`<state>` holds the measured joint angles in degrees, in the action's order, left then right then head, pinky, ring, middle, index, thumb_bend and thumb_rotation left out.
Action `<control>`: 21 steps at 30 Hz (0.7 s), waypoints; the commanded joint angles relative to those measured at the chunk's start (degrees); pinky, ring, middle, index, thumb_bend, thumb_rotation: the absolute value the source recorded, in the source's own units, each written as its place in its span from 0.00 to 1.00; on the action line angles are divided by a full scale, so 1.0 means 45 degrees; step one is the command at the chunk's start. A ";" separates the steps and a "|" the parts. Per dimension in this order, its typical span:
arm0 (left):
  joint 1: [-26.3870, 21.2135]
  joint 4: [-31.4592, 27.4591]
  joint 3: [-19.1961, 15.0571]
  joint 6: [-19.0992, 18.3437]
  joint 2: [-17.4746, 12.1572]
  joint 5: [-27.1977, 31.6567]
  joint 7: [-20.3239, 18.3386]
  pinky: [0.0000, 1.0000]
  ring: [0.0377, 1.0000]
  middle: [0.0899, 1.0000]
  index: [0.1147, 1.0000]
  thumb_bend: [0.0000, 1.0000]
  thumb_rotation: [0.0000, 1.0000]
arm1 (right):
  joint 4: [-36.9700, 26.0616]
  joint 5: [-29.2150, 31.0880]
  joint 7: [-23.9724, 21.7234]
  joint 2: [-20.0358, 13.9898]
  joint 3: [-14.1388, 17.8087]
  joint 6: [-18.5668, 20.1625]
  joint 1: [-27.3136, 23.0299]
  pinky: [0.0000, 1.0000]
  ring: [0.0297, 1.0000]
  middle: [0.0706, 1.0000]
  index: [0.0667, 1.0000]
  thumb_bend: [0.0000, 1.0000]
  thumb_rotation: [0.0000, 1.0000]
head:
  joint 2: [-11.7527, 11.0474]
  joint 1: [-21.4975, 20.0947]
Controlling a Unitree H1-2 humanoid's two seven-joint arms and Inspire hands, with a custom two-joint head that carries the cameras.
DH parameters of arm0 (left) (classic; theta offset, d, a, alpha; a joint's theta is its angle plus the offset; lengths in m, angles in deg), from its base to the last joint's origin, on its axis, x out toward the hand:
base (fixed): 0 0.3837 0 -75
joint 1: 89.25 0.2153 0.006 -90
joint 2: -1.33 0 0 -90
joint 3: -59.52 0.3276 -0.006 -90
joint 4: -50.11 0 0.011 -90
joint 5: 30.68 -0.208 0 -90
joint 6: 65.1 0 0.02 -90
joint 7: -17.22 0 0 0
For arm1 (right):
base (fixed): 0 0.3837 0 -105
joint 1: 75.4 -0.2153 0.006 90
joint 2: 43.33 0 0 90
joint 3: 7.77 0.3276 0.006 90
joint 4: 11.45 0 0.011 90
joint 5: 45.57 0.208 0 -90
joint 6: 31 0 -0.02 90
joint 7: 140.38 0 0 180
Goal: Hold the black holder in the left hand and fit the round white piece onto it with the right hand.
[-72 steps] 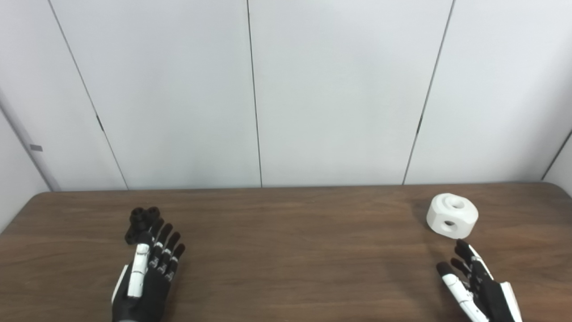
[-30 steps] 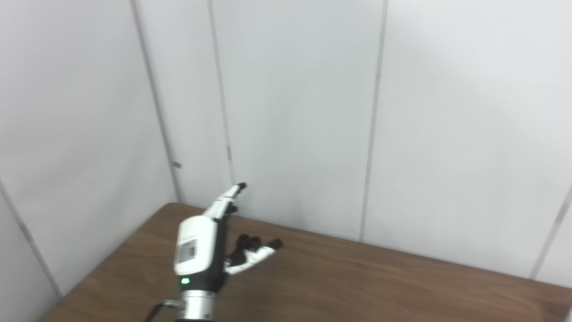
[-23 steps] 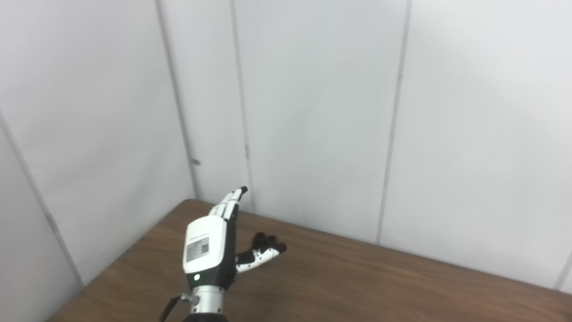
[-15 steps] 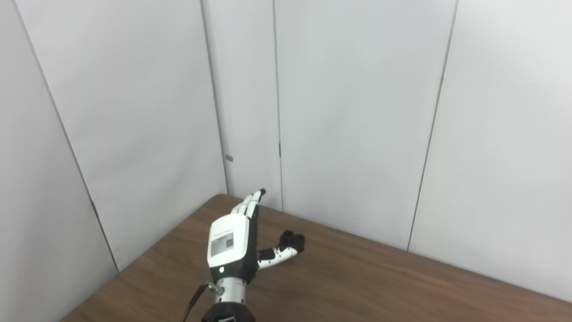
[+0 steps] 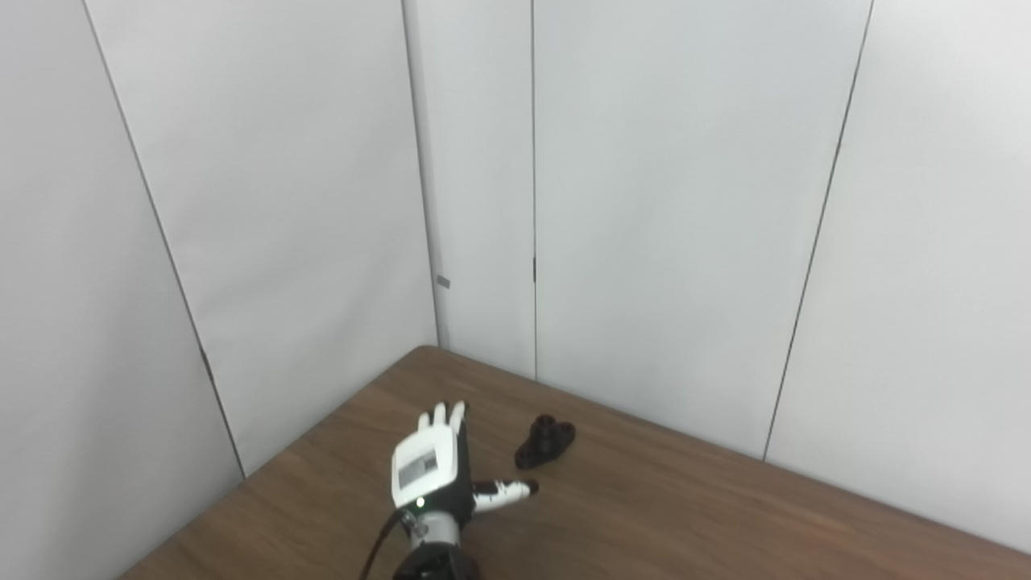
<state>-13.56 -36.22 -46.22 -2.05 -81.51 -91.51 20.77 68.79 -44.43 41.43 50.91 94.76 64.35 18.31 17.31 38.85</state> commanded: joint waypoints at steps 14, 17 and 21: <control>-0.1912 0.3289 0.0472 0.0058 -0.0404 0.1972 0.1908 1.00 1.00 1.00 0.89 1.00 0.46 | -0.0302 0.0072 0.0064 -0.0269 0.0304 -0.0242 0.0655 0.87 0.98 0.99 0.98 0.48 0.74 | -0.0012 -0.0253; -0.2236 0.4304 0.0857 0.0357 -0.0724 0.2760 0.2646 1.00 1.00 1.00 0.86 1.00 0.43 | -0.0479 -0.0013 0.0111 -0.0215 0.0280 -0.0229 0.0838 0.87 0.98 0.98 0.98 0.49 0.75 | -0.0016 -0.0363; -0.2571 0.5192 0.1352 0.0406 -0.0971 0.3505 0.3482 1.00 0.99 1.00 0.83 1.00 0.42 | -0.0626 0.0106 0.0126 -0.0110 0.0309 -0.0318 0.1080 0.88 0.98 0.98 0.99 0.52 0.76 | -0.0028 -0.0525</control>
<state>-23.28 -13.51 -40.89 -0.28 -85.23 -77.09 35.72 66.63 -43.26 41.27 50.95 95.12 62.93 22.04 17.23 36.56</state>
